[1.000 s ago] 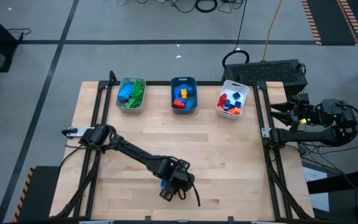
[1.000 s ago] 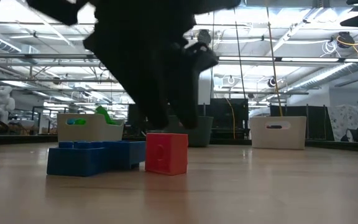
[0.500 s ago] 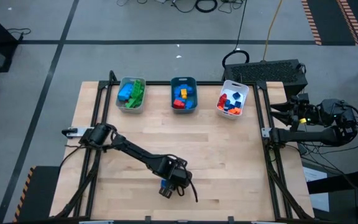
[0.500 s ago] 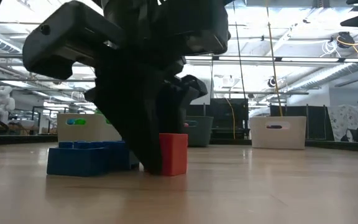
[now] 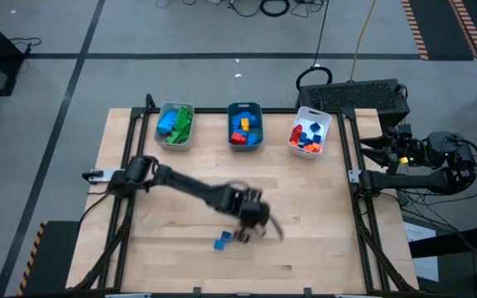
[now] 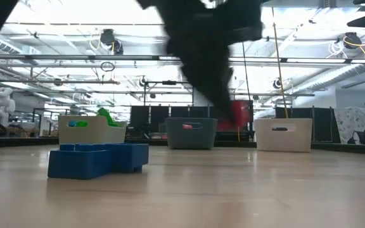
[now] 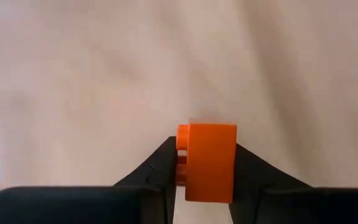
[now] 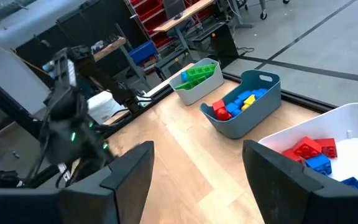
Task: Sort blocks by size
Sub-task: Put the small orange 4 stud game piece into the white bin
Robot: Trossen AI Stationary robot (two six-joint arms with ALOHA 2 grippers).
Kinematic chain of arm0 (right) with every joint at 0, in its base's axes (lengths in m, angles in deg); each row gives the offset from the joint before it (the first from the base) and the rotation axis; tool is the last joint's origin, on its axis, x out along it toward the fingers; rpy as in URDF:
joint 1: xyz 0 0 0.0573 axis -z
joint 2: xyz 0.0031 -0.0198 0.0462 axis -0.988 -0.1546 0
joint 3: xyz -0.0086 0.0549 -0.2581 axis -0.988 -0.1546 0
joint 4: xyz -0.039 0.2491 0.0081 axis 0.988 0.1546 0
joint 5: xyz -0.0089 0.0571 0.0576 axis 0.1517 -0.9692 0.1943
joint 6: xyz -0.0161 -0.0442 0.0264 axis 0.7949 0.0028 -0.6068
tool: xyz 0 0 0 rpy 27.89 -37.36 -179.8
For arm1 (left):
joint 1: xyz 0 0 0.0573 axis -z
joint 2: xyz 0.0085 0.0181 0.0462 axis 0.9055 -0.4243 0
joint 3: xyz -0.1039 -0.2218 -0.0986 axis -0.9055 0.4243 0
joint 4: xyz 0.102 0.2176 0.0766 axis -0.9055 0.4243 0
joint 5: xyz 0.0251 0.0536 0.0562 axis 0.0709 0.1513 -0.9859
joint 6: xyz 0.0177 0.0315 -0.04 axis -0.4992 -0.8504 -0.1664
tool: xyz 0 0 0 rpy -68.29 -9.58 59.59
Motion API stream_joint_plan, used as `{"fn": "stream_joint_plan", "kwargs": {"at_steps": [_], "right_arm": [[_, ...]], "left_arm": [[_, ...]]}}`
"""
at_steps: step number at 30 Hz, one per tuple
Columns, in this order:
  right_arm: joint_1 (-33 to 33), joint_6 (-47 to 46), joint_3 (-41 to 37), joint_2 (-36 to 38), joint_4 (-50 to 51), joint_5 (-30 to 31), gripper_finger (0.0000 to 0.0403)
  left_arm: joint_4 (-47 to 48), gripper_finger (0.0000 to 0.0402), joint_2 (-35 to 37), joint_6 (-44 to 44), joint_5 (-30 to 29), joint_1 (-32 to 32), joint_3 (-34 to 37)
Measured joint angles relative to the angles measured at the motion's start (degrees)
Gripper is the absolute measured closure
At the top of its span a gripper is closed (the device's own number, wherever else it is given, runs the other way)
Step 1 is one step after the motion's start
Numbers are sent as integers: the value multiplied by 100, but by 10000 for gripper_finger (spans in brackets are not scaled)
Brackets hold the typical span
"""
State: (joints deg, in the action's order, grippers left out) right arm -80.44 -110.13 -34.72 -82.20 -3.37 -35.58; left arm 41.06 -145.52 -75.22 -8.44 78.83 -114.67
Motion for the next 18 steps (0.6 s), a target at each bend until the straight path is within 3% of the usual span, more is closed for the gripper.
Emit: {"fn": "stream_joint_plan", "kwargs": {"at_steps": [10, 13, 18], "right_arm": [[0, -106, -1, 0, 0, 0, 165], [0, -106, 1, 0, 1, 2, 165], [0, -105, 1, 0, 0, 20, 165]], "left_arm": [[-3198, 304, -124, -3, -948, -1514, -908], [-3543, 304, -537, 275, -1025, -1830, -1440], [-3252, 304, -1315, 591, -1027, -2138, -2590]]}}
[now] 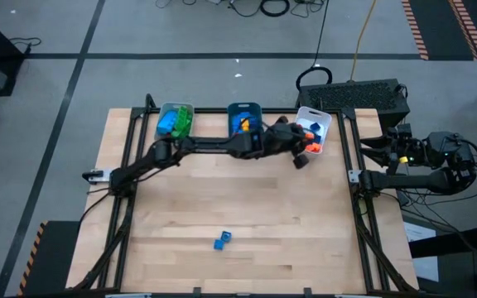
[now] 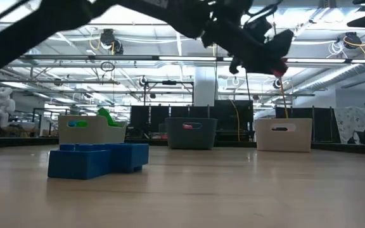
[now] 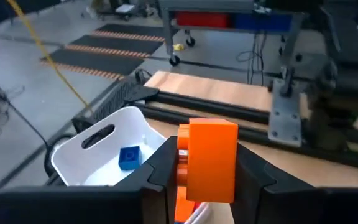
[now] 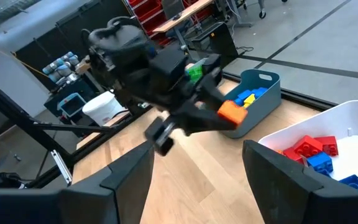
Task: Sort blocks by size
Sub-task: Put the small orange 4 stud game piece into the white bin
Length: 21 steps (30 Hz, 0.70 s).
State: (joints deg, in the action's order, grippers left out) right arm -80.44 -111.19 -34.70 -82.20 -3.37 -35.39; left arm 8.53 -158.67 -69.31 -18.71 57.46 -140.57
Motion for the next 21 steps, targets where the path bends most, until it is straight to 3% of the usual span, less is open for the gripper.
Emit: {"fn": "stream_joint_plan", "kwargs": {"at_steps": [5, 14, 21], "right_arm": [[1, 6, -1, 0, 2, 2, 165], [2, -42, -1, 0, 3, 0, 165], [2, -42, 0, 2, 2, -20, 165]], "left_arm": [[333, 304, -598, 286, -4, -214, -760], [836, 304, -946, 1112, -16, -516, -881], [617, 198, -960, 1165, 189, -560, -879]]}}
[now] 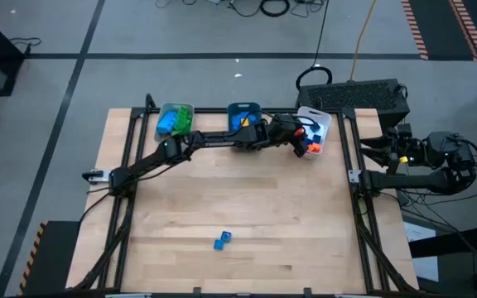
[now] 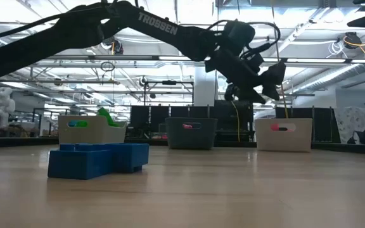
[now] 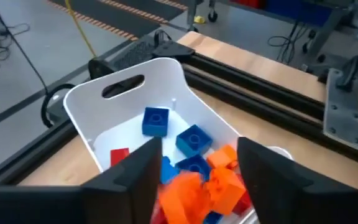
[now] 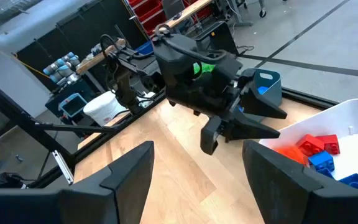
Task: Sort blocks by size
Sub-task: Put the small orange 4 stud game piece into the white bin, then put the small blue 4 stud game piece into the white bin
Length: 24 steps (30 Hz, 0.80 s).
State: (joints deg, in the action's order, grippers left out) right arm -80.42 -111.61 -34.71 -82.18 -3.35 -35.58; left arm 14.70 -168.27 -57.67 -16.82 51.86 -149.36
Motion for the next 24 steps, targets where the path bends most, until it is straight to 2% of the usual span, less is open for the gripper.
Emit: {"fn": "stream_joint_plan", "kwargs": {"at_steps": [3, 7, 10, 13, 15, 19, 22, 24], "right_arm": [[-2, 0, -2, 0, 2, 0, 165], [-2, 4, -1, 0, 2, 0, 165], [-2, 47, 0, 0, 2, 0, 165], [-2, 162, -1, 0, 4, -1, 165], [-2, 195, -2, 0, 4, -2, 165], [-2, 197, -1, 0, 4, -1, 165], [-2, 197, 0, 0, 4, 0, 165], [-2, 218, 0, 0, 4, -2, 165]], "left_arm": [[60, 166, 2, 21, -52, -7, 0], [744, 154, 125, -4, 316, 140, -325], [1604, 153, 747, -409, 652, 516, -317], [2827, 152, 1313, -1087, 690, 951, -361], [3824, 152, 1509, -1369, 680, 1206, -352], [5564, 152, 1651, -1337, 903, 1713, -310], [6321, 151, 1733, -1331, 922, 2203, -296], [6304, 151, 1721, -1261, 929, 2549, -41]]}}
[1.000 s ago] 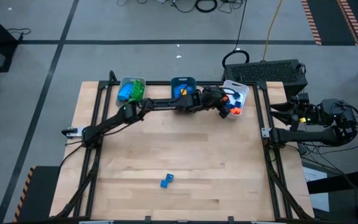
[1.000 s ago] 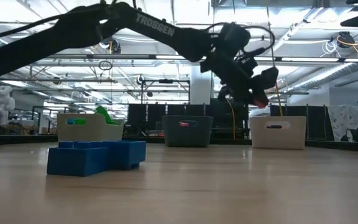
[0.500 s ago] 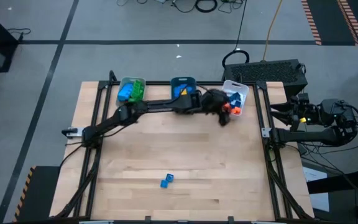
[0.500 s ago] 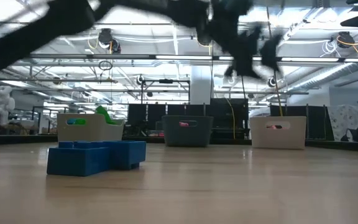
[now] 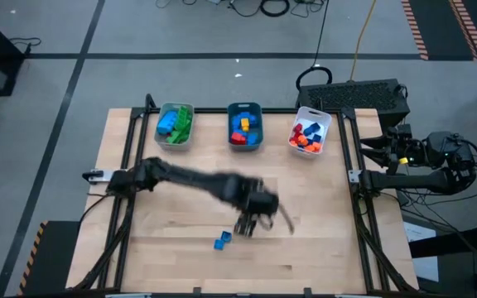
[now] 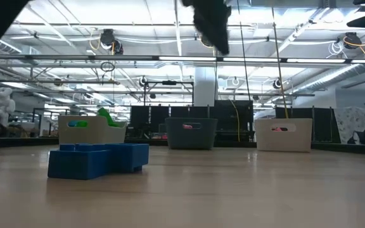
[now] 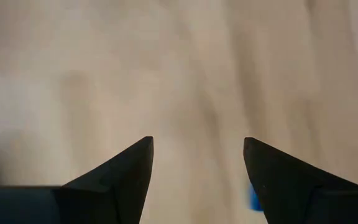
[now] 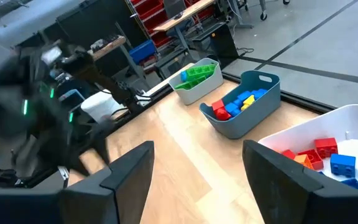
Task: Sort blocks by size
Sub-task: Put the small blue 4 stud game piece into the white bin
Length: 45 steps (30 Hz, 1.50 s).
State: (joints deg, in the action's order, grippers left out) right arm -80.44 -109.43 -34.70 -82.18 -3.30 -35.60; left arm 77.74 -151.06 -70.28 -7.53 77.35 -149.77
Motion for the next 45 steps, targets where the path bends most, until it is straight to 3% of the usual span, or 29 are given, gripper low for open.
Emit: {"fn": "stream_joint_plan", "kwargs": {"at_steps": [10, 17, 32, 36, 40, 45], "right_arm": [[0, 97, -2, 0, 0, 0, 165], [0, 105, -2, 0, 0, 0, 165], [0, -14, -1, 0, -2, 0, 165], [0, -65, 0, 0, -2, 0, 165], [2, -67, 0, 0, -4, 0, 165], [1, -69, -1, 0, -7, 0, 165]], "left_arm": [[-750, 151, -49, 1047, -113, 1187, 1484], [-788, 151, -31, 1472, -251, 1256, 2166], [-1673, 154, 49, 1388, -93, 1228, 3344], [-1806, 189, 48, 1289, -74, 1201, 3401], [-1851, 255, 36, 977, -3, 1158, 3407], [-1859, 260, 58, 377, 31, 872, 3336]]}}
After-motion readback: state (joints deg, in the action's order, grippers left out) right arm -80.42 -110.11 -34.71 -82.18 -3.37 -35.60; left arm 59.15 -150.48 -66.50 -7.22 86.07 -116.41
